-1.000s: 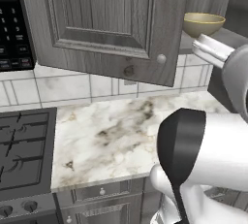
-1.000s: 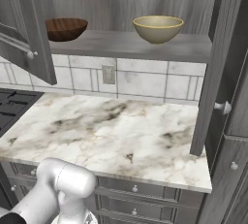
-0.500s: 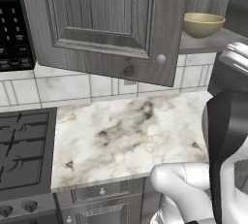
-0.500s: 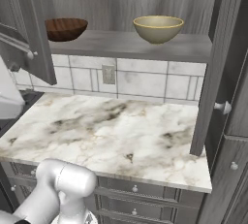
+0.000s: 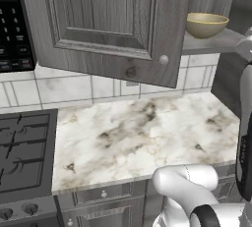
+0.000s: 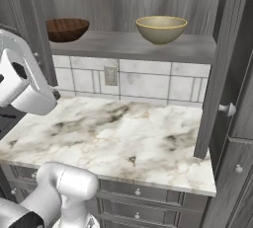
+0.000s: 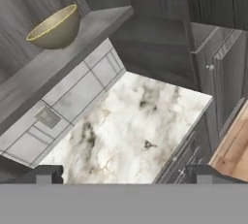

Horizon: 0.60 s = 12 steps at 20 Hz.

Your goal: Move the bowls from the cabinet to the plates on the dining table.

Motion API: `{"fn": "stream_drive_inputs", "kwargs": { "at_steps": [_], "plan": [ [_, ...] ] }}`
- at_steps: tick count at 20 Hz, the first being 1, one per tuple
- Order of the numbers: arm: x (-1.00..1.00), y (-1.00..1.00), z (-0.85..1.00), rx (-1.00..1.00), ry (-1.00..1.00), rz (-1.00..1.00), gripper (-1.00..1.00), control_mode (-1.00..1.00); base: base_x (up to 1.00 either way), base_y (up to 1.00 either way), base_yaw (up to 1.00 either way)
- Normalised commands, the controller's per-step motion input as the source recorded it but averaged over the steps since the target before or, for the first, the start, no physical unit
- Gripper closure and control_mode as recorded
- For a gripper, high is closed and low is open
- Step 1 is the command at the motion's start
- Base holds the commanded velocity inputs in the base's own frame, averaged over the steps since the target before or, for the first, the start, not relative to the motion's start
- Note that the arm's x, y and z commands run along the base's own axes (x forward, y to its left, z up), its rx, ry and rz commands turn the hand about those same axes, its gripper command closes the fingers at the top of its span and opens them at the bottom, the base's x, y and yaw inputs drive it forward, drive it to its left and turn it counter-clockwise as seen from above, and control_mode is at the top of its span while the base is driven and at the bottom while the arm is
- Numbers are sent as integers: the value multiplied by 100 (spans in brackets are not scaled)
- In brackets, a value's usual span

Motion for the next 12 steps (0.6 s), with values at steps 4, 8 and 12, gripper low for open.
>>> {"fn": "stream_drive_inputs", "kwargs": {
  "at_steps": [4,8,12],
  "plan": [
    [40,-21,-2,27,15,6,-100,-100,0,0,0],
    [58,-17,-29,17,12,7,-100,-100,0,0,0],
    [70,-2,-62,7,8,6,-100,-100,0,0,0]
  ]
}}
